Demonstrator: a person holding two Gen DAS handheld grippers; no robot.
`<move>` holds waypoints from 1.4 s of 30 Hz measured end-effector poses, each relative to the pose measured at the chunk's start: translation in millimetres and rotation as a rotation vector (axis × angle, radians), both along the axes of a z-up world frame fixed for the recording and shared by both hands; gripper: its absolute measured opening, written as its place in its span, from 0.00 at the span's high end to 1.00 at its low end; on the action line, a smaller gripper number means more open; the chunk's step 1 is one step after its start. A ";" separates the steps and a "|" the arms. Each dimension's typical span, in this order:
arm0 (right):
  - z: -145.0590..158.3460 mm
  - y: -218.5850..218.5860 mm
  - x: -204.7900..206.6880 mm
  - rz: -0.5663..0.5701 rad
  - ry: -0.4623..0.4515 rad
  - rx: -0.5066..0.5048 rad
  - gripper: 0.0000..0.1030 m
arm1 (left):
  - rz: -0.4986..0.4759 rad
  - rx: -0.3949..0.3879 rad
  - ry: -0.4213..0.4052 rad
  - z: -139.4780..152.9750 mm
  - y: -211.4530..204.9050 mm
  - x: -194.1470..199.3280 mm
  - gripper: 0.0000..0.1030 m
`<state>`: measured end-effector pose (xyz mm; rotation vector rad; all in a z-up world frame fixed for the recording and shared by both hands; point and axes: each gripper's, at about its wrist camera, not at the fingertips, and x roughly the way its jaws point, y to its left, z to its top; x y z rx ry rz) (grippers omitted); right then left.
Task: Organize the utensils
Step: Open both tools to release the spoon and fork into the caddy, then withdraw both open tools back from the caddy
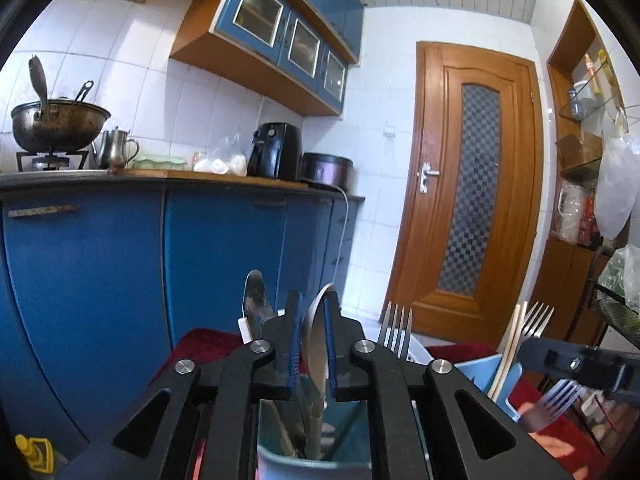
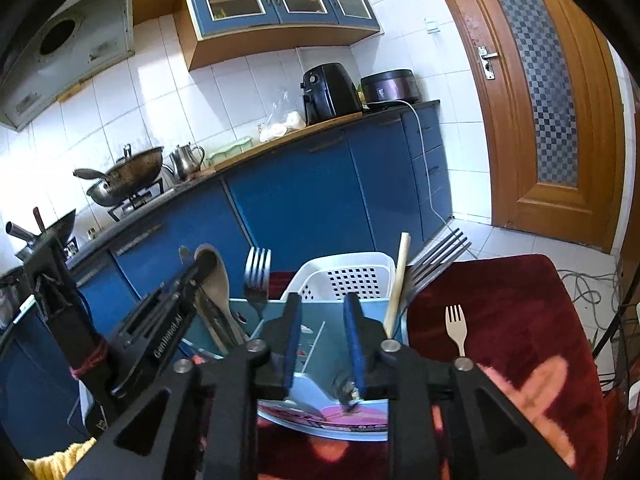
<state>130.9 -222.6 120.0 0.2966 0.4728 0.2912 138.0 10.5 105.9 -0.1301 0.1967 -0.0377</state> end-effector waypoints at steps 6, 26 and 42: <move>12.3 -1.1 -16.8 -0.004 -0.043 0.022 0.64 | -0.021 0.001 0.010 9.3 1.7 -16.3 0.65; 18.1 22.4 -86.5 0.013 -0.057 0.004 0.49 | -0.063 -0.009 0.148 31.1 8.0 -88.8 0.54; -26.5 32.9 -116.3 -0.065 -0.002 -0.073 0.19 | -0.072 0.064 0.237 -0.5 1.0 -130.1 0.35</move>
